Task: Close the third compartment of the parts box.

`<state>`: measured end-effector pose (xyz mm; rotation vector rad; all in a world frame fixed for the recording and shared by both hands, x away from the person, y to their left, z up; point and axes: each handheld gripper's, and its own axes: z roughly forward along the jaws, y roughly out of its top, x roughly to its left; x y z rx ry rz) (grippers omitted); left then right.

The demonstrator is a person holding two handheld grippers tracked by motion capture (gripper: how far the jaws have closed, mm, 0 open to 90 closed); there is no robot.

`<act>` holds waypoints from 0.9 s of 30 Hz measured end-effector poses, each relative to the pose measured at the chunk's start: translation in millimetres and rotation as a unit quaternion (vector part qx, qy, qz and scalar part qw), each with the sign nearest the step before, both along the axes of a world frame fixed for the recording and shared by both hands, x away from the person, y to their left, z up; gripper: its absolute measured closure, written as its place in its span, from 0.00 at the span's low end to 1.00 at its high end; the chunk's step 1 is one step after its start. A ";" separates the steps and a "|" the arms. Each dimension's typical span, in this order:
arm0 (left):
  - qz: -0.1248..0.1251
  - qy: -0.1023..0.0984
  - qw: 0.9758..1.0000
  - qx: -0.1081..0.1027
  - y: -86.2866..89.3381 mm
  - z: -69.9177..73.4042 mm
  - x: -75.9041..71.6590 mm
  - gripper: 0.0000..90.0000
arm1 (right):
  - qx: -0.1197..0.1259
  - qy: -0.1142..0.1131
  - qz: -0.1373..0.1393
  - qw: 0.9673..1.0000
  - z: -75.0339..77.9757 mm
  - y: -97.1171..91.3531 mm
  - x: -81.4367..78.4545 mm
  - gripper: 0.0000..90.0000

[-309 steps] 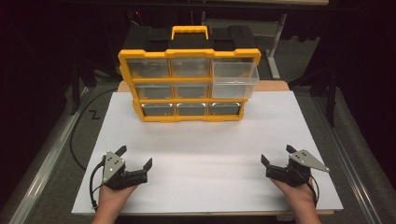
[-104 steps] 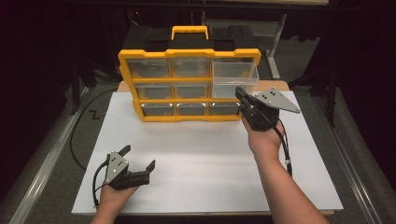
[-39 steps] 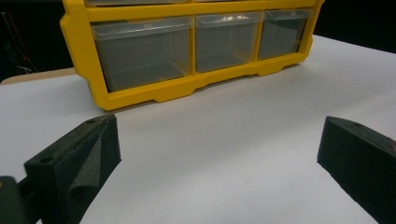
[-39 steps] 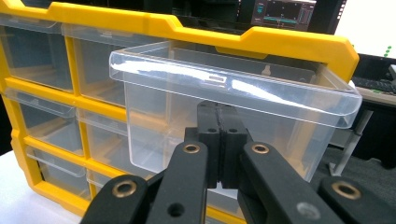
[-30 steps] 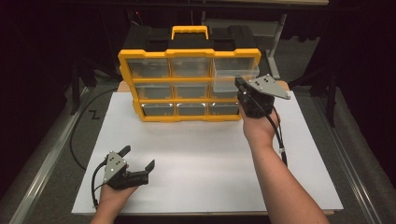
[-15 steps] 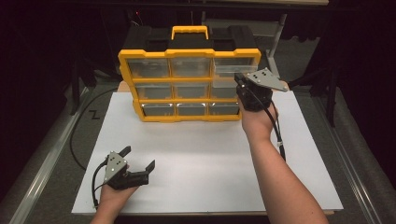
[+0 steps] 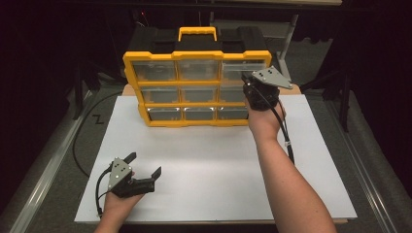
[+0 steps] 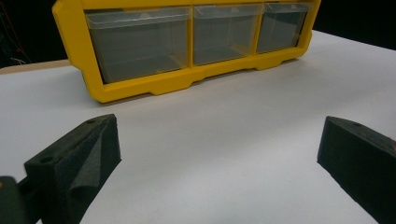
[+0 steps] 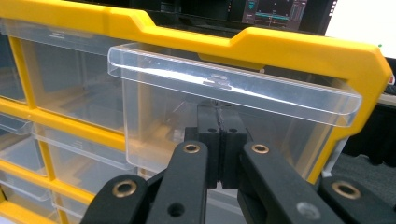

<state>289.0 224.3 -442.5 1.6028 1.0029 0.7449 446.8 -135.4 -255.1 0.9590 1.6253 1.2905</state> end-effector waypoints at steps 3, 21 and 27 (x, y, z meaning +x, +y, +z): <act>0.000 0.001 1.000 -0.001 0.3 -0.2 0.2 0.00 | 0.001 0.001 0.000 1.000 0.5 1.7 3.2 1.00; 0.000 0.000 1.000 -0.004 1.1 0.0 -0.2 0.00 | -0.011 0.007 -0.016 1.000 1.6 10.3 22.4 1.00; 0.000 0.000 1.000 -0.005 2.0 -0.2 0.3 0.00 | -0.014 0.007 -0.021 1.000 -0.1 10.1 28.7 1.00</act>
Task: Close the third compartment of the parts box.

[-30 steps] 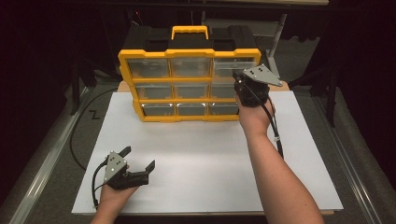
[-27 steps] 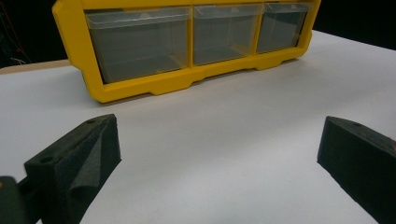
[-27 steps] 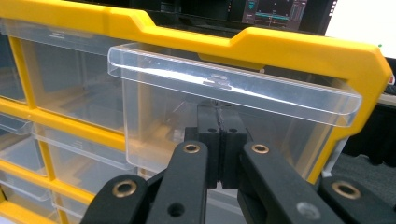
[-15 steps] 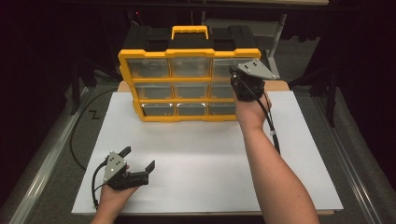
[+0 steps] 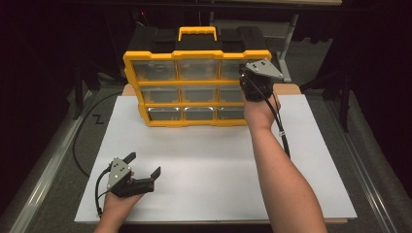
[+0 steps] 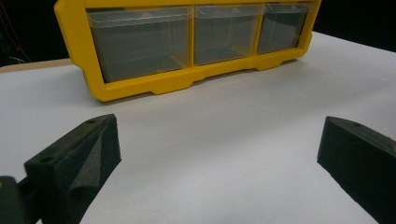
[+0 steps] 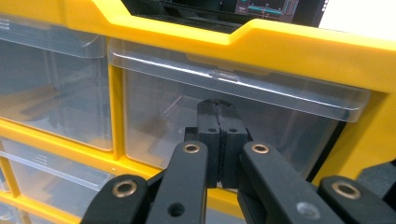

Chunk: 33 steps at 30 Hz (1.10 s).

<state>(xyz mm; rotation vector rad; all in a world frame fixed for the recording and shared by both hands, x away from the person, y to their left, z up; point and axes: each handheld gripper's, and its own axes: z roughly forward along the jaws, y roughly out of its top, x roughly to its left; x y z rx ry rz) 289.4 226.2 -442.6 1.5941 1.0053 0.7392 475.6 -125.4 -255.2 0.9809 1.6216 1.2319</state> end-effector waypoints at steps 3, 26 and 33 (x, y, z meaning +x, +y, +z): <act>0.000 0.001 1.000 0.001 0.1 -0.2 0.4 0.00 | -0.002 -0.001 0.000 1.000 -0.1 0.0 -0.4 1.00; -0.002 0.002 1.000 0.012 -3.1 -0.5 1.4 0.00 | 0.033 0.001 0.032 0.999 7.5 -28.7 -44.7 1.00; -0.001 0.002 1.000 0.015 -3.5 -0.2 0.9 0.00 | 0.047 -0.006 0.045 0.998 12.0 -46.1 -66.5 1.00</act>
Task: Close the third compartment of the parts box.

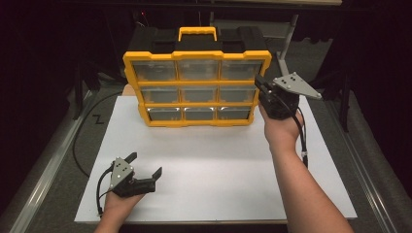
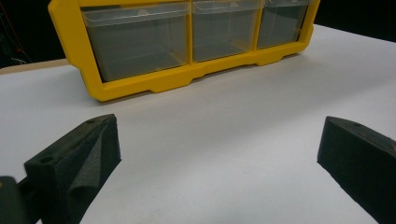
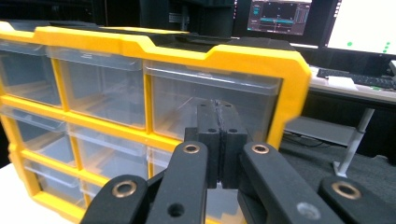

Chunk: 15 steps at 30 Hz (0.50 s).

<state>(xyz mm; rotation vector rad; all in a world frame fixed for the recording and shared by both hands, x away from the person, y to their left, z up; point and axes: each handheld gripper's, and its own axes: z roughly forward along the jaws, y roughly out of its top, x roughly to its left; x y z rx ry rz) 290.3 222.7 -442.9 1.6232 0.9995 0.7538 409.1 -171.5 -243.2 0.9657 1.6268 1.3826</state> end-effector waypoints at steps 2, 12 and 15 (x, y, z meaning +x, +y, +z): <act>0.000 0.000 1.000 -0.001 0.0 0.1 -0.1 0.00 | 0.003 0.001 0.004 1.000 -1.4 -4.9 -5.1 1.00; -0.002 0.001 1.000 0.005 -0.8 -0.3 -0.1 0.00 | -0.003 0.016 0.009 1.000 -28.5 -23.6 -16.0 1.00; -0.001 0.002 1.000 0.006 -0.5 -0.6 0.2 0.00 | -0.005 0.028 0.009 1.000 -45.4 -28.9 -15.0 1.00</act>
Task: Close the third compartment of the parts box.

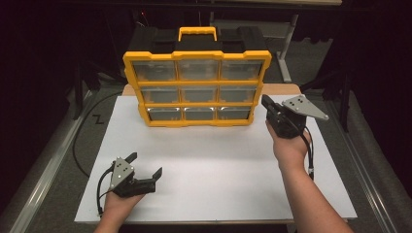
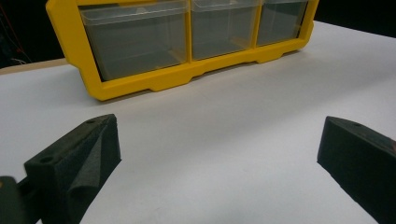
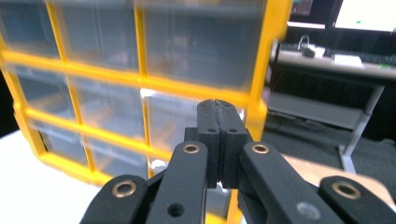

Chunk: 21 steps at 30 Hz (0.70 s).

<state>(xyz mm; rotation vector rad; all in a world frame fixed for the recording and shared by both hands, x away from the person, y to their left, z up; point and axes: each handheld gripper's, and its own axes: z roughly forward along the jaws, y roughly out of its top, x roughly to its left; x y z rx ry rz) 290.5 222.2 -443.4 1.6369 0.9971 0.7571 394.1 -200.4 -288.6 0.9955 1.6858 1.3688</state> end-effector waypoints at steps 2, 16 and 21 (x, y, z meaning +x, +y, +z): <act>0.000 0.001 1.000 0.001 -0.2 -0.3 0.2 0.00 | 0.000 0.010 -0.001 1.000 -13.5 -4.4 0.9 1.00; 0.005 0.006 1.000 0.004 1.2 -0.9 1.0 0.00 | -0.011 0.087 -0.021 0.996 -103.0 -49.0 -12.1 1.00; 0.009 0.007 1.000 0.000 3.5 -0.5 0.8 0.00 | -0.024 0.092 -0.024 0.995 -117.9 -68.3 -29.2 1.00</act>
